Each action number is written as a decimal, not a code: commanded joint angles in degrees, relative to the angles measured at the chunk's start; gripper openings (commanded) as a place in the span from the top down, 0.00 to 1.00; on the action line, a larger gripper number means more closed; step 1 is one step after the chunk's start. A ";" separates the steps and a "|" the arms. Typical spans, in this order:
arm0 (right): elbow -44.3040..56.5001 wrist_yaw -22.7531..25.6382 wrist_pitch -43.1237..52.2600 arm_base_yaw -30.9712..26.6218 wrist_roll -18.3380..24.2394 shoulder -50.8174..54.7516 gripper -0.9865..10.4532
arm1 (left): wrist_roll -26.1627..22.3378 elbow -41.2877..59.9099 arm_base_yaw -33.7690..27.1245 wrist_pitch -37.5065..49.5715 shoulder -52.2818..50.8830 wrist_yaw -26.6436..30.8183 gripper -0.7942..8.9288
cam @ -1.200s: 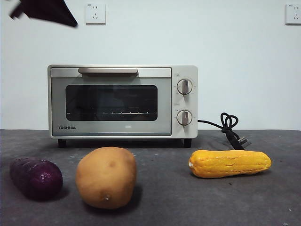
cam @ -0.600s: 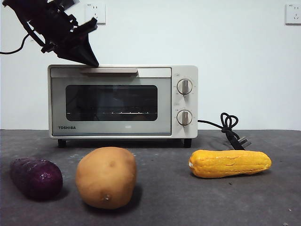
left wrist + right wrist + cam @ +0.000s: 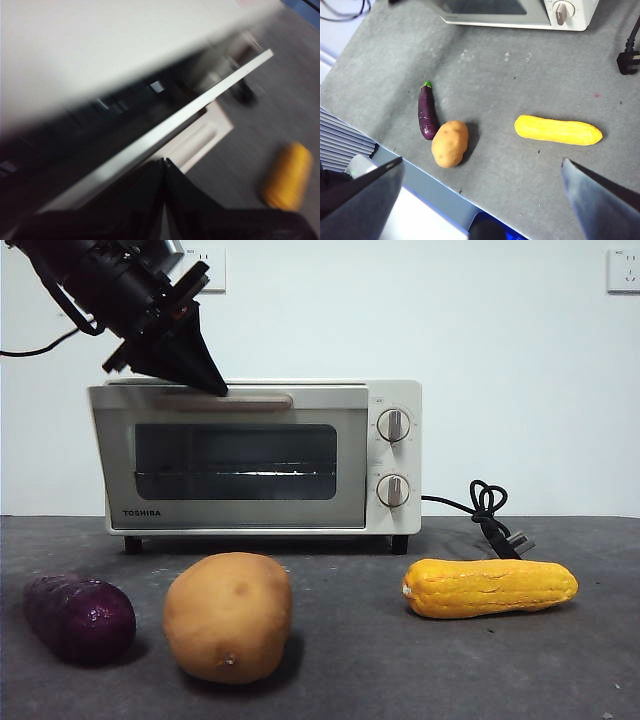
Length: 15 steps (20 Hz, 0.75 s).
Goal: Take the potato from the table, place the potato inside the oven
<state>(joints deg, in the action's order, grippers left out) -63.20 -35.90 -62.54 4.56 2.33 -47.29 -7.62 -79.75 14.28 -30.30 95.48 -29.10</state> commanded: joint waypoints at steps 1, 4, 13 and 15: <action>-0.07 -0.13 0.39 0.13 -0.35 0.02 0.39 | -1.75 2.08 0.81 -6.86 1.79 1.40 0.93; -0.07 -0.13 0.39 0.13 -0.37 0.02 0.39 | -2.99 2.08 1.27 -12.85 0.35 0.13 0.93; -0.07 -0.11 0.76 1.75 -2.51 -2.05 0.39 | -3.10 2.08 1.44 -17.33 -10.16 0.31 0.93; -0.07 -0.04 1.25 3.96 -3.13 -3.58 0.39 | -3.06 2.08 1.40 -17.33 -14.62 0.57 0.93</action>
<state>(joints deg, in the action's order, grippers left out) -63.22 -35.88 -61.49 8.40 -0.23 -50.85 -9.93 -77.89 15.86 -47.55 81.56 -28.60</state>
